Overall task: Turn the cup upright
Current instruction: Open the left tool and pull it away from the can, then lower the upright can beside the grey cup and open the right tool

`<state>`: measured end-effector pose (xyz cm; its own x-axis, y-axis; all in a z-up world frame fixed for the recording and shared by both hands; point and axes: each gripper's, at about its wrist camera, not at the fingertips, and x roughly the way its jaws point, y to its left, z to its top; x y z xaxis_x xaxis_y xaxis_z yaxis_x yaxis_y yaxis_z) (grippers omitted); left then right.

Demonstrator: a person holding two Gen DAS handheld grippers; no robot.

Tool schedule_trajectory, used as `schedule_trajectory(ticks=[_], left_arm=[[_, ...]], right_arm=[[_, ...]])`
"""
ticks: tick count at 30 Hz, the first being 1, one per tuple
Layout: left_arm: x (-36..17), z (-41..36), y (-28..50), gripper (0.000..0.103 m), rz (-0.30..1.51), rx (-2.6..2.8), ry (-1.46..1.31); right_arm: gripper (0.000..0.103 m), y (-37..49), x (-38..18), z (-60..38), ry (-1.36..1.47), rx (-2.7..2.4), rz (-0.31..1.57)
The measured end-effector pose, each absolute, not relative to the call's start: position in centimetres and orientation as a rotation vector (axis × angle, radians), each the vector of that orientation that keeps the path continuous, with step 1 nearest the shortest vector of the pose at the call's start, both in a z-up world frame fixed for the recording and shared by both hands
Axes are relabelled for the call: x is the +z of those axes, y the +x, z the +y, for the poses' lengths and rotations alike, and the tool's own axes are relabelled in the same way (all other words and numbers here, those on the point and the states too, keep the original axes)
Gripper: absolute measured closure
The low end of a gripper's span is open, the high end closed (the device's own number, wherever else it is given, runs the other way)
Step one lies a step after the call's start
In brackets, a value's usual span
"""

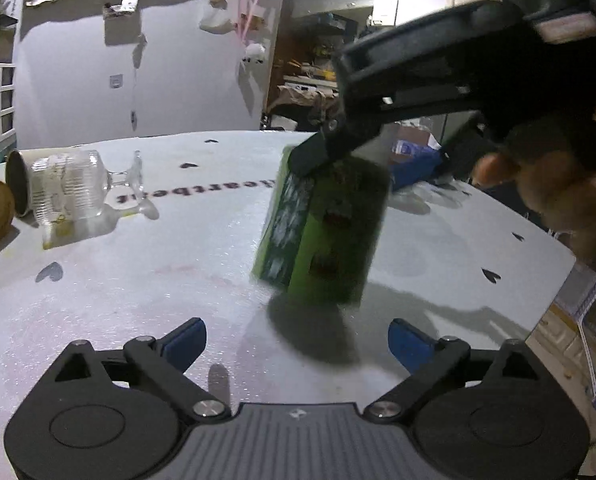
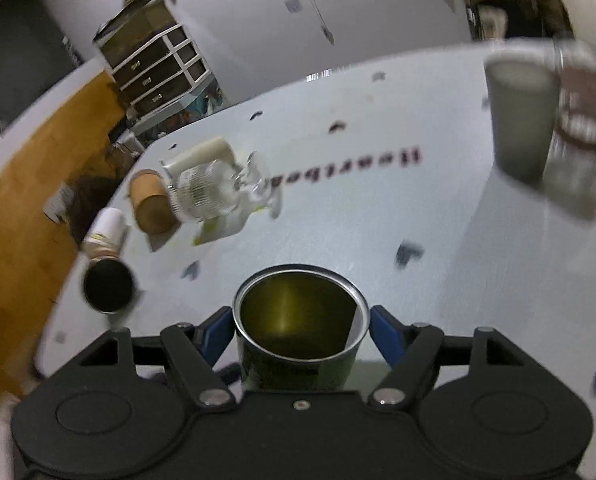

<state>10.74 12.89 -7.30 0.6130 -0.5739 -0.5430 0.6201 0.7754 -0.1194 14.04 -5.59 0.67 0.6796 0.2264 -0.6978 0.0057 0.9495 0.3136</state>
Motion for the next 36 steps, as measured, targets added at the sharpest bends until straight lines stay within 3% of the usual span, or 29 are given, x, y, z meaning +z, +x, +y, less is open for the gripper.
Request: schedule_trajectory(ticks=[12,30,32,34,36], left_arm=[[-7.1,15.6,11.3,0.004,0.563,-0.631,0.058],[-6.5,16.4,11.6,0.004,0.535,-0.612,0.058],[-6.4,16.4,11.6,0.004,0.530,-0.611,0.058],[-6.3,16.4,11.7,0.004,0.523,-0.608,0.059],[-6.0,16.4,11.7,0.004,0.513,-0.603,0.060]], right_arm=[[0.029,23.5,1.2,-8.7,0.036,-0.253,0.539],[0.028,28.4,-2.7,-9.6,0.012,-0.396,0.552],[0.027,28.2,-2.5,-9.8,0.033,-0.386,0.563],[0.018,27.6,-1.9,-10.0,0.076,-0.362,0.566],[0.015,26.2,-1.0,-9.9,0.104,-0.341,0.540]])
